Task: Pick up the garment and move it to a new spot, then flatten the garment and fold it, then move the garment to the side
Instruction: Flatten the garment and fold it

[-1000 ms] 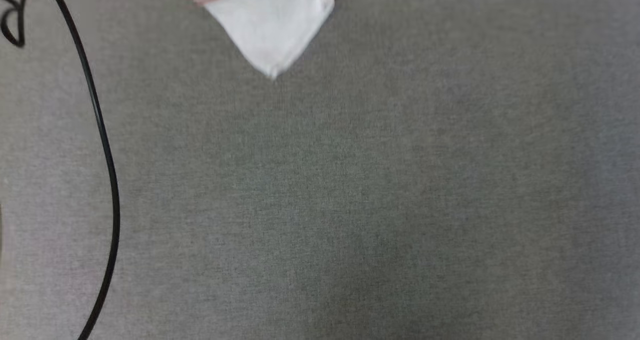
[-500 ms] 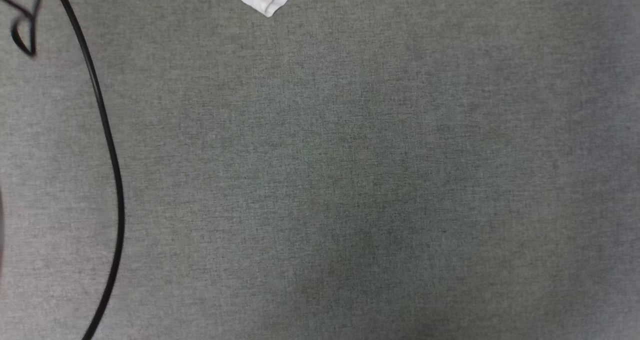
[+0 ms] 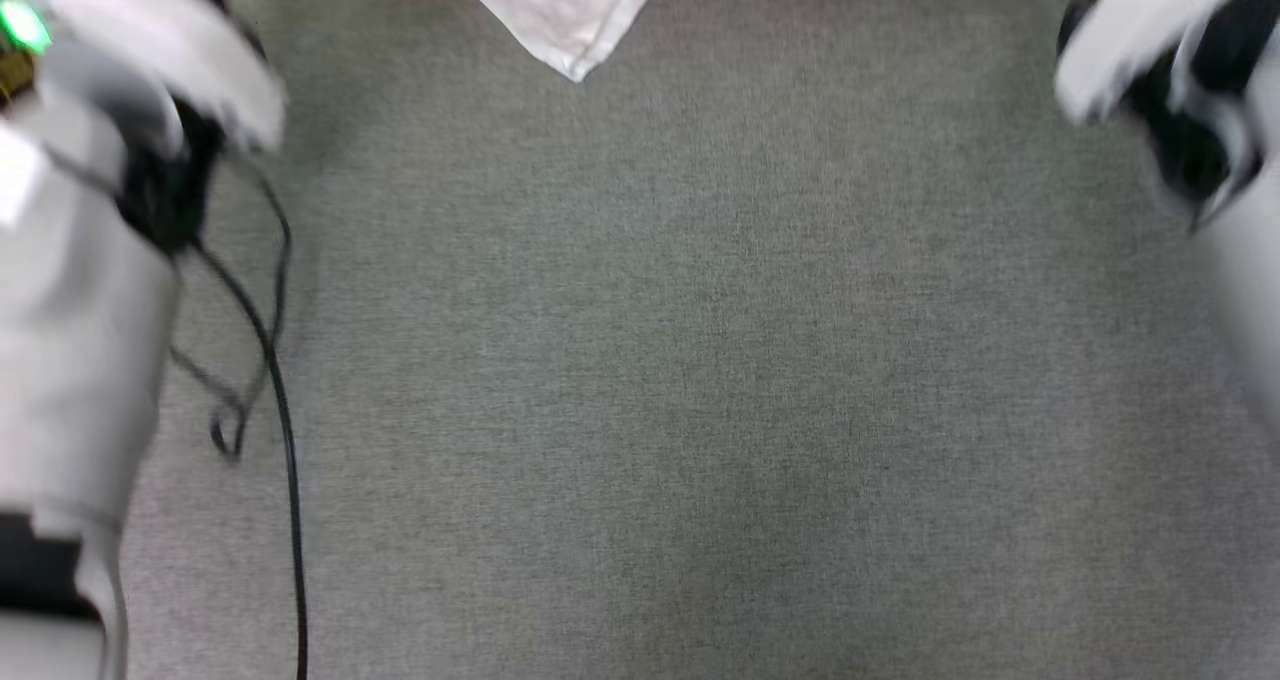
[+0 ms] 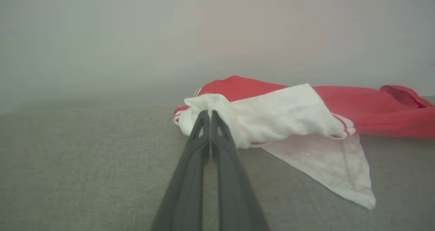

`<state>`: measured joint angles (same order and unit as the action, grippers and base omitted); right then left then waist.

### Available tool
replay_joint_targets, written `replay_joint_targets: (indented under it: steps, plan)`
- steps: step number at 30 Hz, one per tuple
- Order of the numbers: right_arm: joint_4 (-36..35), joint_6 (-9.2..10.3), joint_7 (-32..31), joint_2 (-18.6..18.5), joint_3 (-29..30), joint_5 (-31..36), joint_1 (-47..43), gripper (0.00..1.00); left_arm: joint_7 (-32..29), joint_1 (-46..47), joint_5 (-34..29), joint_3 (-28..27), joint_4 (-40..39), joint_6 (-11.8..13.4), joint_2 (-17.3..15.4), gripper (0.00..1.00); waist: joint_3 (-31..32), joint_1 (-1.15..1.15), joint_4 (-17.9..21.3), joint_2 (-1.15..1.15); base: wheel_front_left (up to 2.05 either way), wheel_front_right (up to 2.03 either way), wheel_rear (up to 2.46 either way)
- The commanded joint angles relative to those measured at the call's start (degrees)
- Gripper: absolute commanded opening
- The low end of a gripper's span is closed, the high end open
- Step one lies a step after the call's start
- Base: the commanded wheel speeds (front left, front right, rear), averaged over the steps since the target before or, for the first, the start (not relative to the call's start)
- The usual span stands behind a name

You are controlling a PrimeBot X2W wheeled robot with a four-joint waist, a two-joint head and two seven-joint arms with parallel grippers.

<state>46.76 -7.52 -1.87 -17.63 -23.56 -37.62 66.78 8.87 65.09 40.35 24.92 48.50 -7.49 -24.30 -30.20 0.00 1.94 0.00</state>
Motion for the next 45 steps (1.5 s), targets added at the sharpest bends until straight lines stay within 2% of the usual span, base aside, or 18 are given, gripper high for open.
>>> replay_joint_targets:
  steps: [1, 7, 19, 24, 31, 35, 36, 39, 45]
  plan:
    - [-0.9, 0.07, 0.9, -0.8, -1.0, -1.2, -4.1, 0.0, 1.2, -4.3, 1.2, 0.4, -1.2, 0.0, -0.6, 0.0, 2.6, 0.0, -0.7, 0.0, 0.0, 0.0, 0.0]
    - [-3.1, 0.07, 3.6, -2.7, -2.9, -5.1, -17.6, 0.0, 4.3, -19.0, 3.5, 1.4, -5.2, 0.1, -2.0, 0.0, 9.3, 0.0, -1.4, 0.0, 0.0, 0.0, 0.0]
    - [-8.3, 0.09, 5.7, -5.6, -1.9, -6.8, -38.6, 0.0, 5.6, -45.1, 7.1, -0.6, -17.2, 6.4, -3.3, 0.0, 20.9, 0.0, -1.6, 0.0, 0.0, 0.0, 0.0]
    - [-10.6, 0.09, 5.5, -5.8, 0.0, -6.3, -45.1, 0.0, 4.6, -52.2, 8.0, -0.8, -22.4, 9.1, -4.3, 0.0, 23.6, 0.0, -1.7, 0.0, 0.0, 0.0, 0.0]
    - [-16.3, 0.09, 4.3, -4.4, 5.7, -3.6, -57.5, 0.0, 2.2, -64.7, 9.8, -0.7, -32.5, 14.5, -6.1, 0.0, 27.7, 0.0, -1.9, 0.0, 0.0, 0.0, 0.0]
    - [-21.2, 0.1, 2.7, -2.8, 11.0, -1.4, -64.9, 0.0, 0.8, -70.3, 10.8, -0.8, -37.7, 17.1, -7.1, 0.0, 29.4, 0.0, -2.3, 0.0, 0.0, 0.0, 0.0]
    - [-24.3, 0.1, 1.3, -1.7, 13.9, -0.1, -68.7, 0.0, -0.2, -72.7, 11.3, -0.5, -40.0, 18.1, -7.3, 0.0, 30.0, 0.0, -2.6, 0.0, 0.0, 0.0, 0.0]
    - [-27.5, 0.09, -0.3, -0.4, 16.9, 1.9, -72.1, 0.0, -0.8, -74.7, 12.0, -0.6, -42.0, 19.0, -7.4, 0.0, 30.4, 0.0, -2.7, 0.0, 0.0, 0.0, 0.0]
    - [-37.2, 0.09, -5.8, 4.8, 24.0, 7.5, -78.9, 0.0, -1.1, -78.2, 12.4, -1.5, -47.8, 21.3, -8.9, 0.0, 29.8, 0.0, -2.8, 0.0, 0.0, 0.0, 0.0]
